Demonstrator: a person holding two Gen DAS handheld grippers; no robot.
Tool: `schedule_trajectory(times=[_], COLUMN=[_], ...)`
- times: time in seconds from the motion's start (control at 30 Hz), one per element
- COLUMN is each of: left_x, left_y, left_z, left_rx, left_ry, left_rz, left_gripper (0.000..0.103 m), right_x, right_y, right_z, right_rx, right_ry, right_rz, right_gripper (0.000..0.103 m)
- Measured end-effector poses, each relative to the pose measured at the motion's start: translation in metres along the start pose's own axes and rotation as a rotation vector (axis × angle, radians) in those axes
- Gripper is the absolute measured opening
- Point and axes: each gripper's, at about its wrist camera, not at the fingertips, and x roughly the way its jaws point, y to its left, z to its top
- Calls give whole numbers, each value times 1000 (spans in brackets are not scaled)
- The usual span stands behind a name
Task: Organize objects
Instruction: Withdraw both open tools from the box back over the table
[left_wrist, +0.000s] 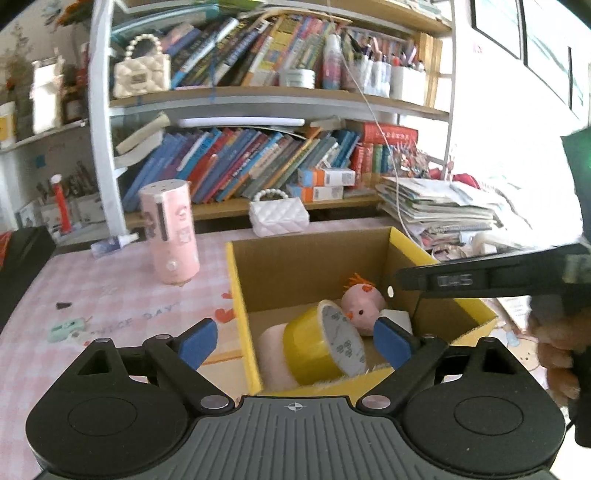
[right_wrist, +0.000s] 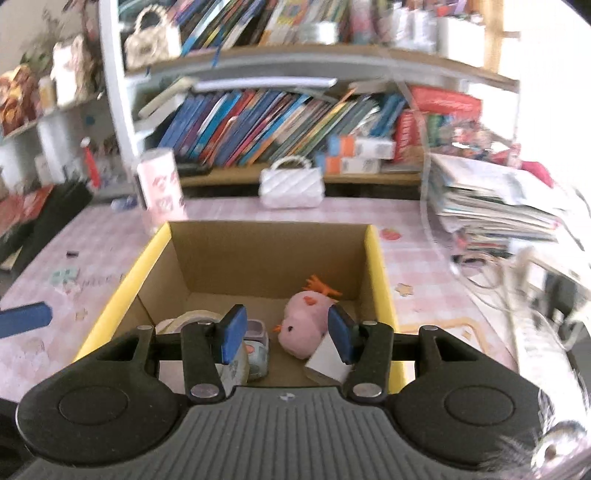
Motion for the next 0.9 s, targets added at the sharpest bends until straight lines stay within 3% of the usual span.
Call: schedule_trajectory(times=[0.13, 0.3, 0.6, 0.9], left_x=[-17, -32, -65, -99], left_y=[12, 27, 55, 83], left_z=[-13, -41, -75, -105], left_rx=[-18, -27, -48, -85], left_ry=[-1, 47, 104, 148], left_rz=[5, 18, 88, 146], left_gripper=[96, 96, 96, 97], right_x=[-23, -38, -70, -88], right_y=[4, 20, 74, 124], right_z=[-17, -51, -109, -136], right_rx=[49, 56, 84, 47], right_ry=[-24, 32, 82, 103], right_rz=[-46, -89, -103, -75], right_gripper=[47, 47, 47, 52])
